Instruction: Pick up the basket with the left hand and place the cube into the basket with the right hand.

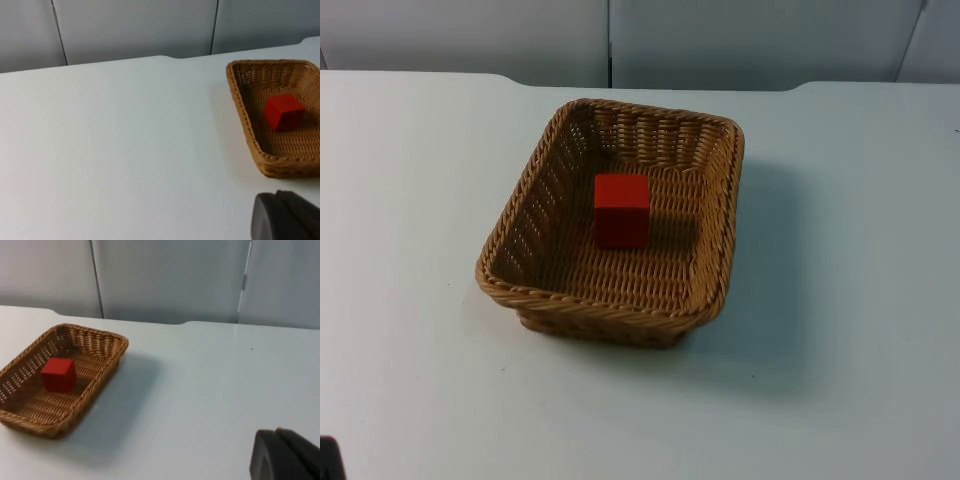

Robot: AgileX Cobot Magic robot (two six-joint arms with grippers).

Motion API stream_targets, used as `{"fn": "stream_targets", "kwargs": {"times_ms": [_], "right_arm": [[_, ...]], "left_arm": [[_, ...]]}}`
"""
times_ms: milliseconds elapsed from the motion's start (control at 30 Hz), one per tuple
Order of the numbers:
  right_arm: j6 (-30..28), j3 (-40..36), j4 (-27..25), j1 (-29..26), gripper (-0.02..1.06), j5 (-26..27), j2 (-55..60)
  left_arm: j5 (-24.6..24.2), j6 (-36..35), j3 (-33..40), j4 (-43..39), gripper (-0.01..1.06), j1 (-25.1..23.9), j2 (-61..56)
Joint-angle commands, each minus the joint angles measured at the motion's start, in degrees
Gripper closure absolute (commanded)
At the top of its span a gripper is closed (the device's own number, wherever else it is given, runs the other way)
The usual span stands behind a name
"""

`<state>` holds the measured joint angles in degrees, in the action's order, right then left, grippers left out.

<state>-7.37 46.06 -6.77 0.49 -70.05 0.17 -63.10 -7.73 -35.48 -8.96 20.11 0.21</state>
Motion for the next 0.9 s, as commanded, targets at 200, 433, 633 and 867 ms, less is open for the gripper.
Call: {"fn": "stream_targets", "kwargs": {"times_ms": [200,433,633,867], "right_arm": [[-0.6,-2.0,-0.4,0.5,1.05,0.1,-0.2],[-1.2,-5.3,3.1,1.5,1.05,0.1,-0.2],[-1.2,-11.3,3.5,1.5,1.05,5.2,-0.2],[-1.2,-13.4,2.4,1.5,1.05,6.5,-0.2]], "left_arm": [[2.4,0.7,3.5,1.3,1.05,0.4,-0.2],[2.8,1.0,4.9,1.6,1.05,0.4,-0.2],[1.3,1.3,5.6,1.6,1.05,0.4,-0.2],[1.1,1.3,6.0,1.5,1.05,0.4,-0.2]]}}
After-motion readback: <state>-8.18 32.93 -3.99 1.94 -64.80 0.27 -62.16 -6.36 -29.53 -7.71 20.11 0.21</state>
